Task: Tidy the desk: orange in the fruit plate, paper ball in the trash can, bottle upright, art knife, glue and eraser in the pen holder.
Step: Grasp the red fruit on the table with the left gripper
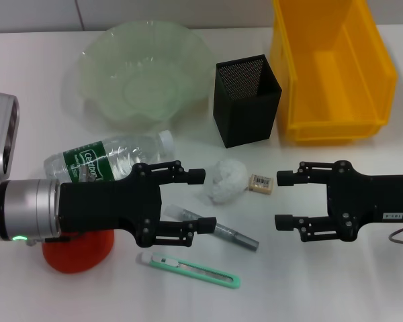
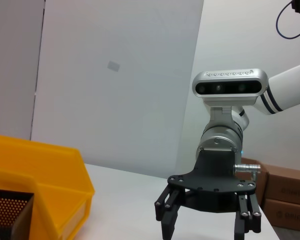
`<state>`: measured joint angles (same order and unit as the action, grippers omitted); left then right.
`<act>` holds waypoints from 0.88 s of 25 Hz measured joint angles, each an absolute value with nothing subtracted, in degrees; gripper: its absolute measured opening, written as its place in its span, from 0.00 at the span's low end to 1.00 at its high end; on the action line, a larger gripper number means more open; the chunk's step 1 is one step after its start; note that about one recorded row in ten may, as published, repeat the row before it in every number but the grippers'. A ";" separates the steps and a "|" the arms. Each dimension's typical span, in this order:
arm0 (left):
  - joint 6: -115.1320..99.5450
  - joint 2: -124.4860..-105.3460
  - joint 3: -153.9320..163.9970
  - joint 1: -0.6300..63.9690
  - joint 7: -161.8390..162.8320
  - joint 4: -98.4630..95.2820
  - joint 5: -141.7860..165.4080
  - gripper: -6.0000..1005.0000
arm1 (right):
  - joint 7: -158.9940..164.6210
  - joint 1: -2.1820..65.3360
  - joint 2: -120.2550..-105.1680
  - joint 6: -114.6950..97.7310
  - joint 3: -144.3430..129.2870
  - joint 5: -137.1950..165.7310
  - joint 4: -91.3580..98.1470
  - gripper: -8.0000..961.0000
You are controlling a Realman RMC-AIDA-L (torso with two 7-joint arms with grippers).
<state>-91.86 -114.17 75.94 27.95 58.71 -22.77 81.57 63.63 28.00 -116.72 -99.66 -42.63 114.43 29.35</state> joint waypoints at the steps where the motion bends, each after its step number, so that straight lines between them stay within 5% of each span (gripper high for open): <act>1: -91.90 -114.16 75.94 27.95 58.71 -22.80 81.59 0.80 | 63.63 28.02 -116.72 -99.66 -42.63 114.49 29.35 0.79; 22: -92.97 -113.33 75.94 26.92 58.71 -23.90 81.74 0.80 | 63.63 28.04 -116.71 -99.67 -42.62 114.52 29.45 0.79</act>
